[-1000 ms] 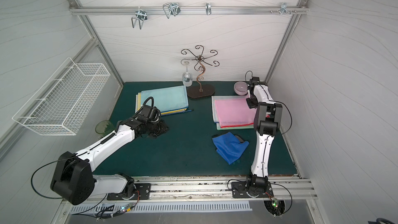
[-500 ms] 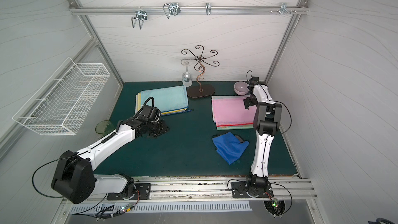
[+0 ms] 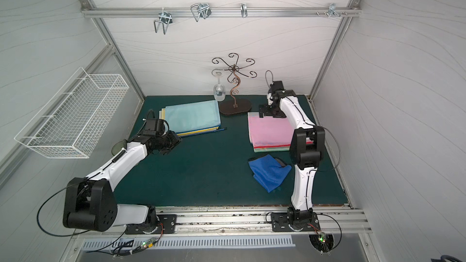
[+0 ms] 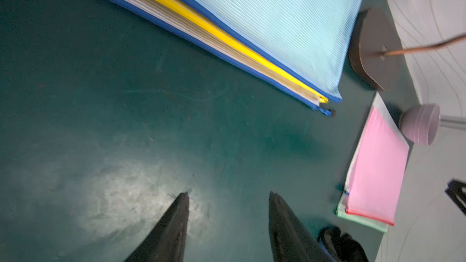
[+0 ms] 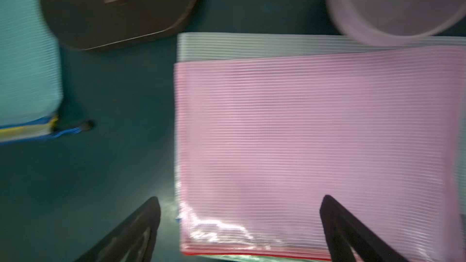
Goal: Wipe the document bag
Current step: Place the document bag, then pick up the document bag.
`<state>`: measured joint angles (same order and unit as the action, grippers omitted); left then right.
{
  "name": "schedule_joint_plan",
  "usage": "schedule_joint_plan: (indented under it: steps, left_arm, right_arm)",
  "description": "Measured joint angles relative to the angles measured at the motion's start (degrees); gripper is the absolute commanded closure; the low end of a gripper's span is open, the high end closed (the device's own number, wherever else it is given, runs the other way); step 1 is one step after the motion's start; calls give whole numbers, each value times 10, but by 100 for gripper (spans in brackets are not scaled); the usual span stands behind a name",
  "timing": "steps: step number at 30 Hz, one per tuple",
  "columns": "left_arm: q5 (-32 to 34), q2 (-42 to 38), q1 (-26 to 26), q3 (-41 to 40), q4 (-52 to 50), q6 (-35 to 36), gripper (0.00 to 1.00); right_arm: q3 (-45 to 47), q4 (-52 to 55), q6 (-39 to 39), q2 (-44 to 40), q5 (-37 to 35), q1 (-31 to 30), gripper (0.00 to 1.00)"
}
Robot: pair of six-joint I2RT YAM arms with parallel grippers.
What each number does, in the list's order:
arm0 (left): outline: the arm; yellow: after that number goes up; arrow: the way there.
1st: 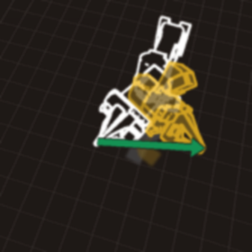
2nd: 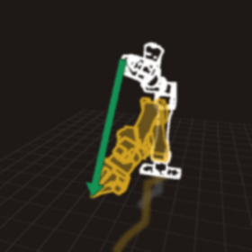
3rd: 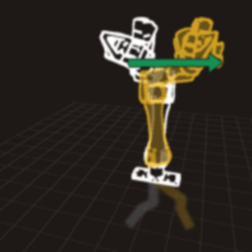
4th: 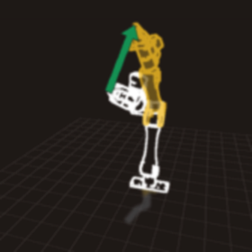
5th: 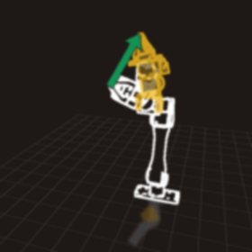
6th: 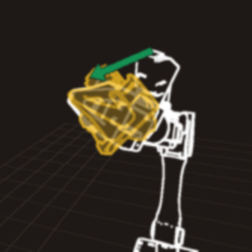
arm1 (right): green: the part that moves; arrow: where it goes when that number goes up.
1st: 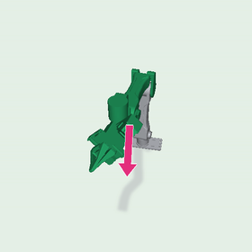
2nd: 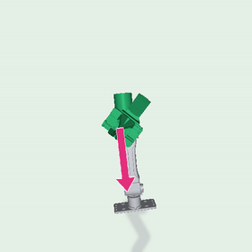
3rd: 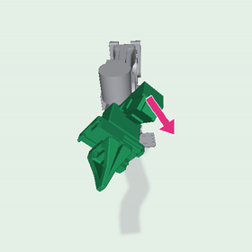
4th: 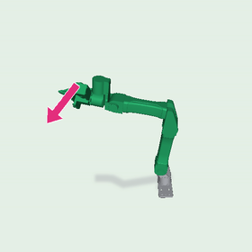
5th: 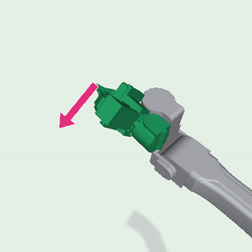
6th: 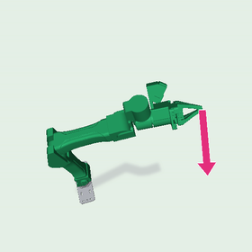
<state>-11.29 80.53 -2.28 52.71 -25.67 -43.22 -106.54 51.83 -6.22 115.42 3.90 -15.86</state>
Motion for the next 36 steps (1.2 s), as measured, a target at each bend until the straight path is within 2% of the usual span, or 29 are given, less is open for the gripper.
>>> schedule_joint_plan:
  steps: [4, 7, 13, 19, 36]
  left_arm:
    - [5, 78, 40, 53, 19, -16, 50]
    - [13, 127, 62, 91, 36, -26, 48]
    - [40, 196, 94, 146, 67, -46, 48]
    - [41, 257, 107, 186, 68, -57, 48]
    - [53, 289, 108, 182, 78, -70, 45]
  right_arm:
    - [59, -10, -28, -34, 60, -86, 1]
    - [98, -15, -50, -63, 108, -110, 1]
    - [117, -29, -67, -102, 158, -101, 1]
    - [120, -34, -75, -107, 166, -101, 1]
    - [119, -30, -75, -98, 171, -85, 1]
